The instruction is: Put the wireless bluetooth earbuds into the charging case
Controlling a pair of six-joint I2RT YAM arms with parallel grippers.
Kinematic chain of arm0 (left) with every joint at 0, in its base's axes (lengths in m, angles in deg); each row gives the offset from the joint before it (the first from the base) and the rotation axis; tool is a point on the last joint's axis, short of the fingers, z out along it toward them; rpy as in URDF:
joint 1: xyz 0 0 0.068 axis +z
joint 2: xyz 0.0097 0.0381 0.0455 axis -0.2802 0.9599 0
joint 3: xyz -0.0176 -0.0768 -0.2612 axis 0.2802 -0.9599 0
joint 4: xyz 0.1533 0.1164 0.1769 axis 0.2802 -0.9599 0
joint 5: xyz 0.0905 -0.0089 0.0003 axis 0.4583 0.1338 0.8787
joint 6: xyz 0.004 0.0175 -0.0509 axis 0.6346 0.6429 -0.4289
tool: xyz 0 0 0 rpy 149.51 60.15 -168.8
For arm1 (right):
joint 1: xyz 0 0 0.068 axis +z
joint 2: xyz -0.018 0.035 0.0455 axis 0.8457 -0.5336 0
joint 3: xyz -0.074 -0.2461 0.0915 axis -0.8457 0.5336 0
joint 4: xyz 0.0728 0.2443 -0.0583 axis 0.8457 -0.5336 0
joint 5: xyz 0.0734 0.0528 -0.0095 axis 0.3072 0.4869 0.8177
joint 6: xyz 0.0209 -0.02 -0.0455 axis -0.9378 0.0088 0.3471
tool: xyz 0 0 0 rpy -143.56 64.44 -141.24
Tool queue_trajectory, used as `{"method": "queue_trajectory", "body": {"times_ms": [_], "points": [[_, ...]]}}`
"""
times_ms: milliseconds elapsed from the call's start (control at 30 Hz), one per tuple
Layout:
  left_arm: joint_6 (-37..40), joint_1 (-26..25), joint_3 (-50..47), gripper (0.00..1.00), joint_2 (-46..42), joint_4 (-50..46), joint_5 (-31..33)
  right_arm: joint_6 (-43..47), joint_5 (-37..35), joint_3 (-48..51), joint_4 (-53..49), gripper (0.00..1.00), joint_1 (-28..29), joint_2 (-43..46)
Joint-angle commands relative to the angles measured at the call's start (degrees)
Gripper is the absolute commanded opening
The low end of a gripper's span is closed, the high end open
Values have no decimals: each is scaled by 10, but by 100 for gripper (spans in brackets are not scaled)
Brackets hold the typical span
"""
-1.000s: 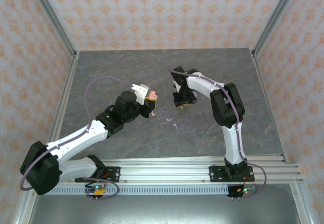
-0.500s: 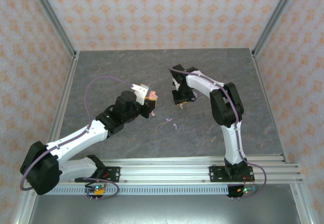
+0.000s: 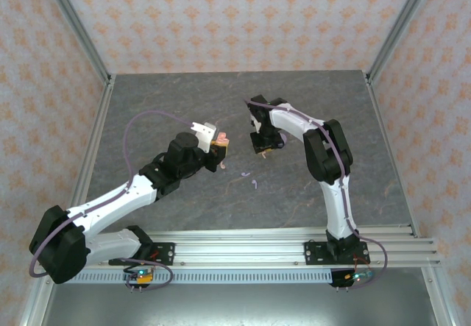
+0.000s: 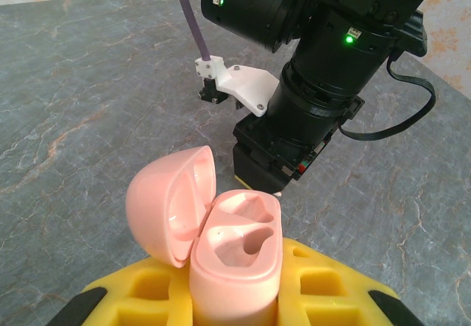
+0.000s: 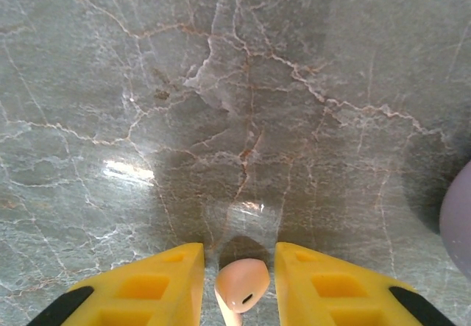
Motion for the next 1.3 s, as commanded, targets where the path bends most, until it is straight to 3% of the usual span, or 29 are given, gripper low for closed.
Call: {"method": "queue_trajectory", "body": {"times_ms": [0, 933, 1267], "points": [[2, -4, 2, 4, -8, 7, -2, 7, -7, -7, -33, 32, -1, -15], [0, -4, 14, 4, -4, 3, -2, 41, 26, -26, -74, 36, -1, -28], [0, -4, 14, 4, -9, 0, -1, 36, 2, -25, -81, 29, 0, -29]]}}
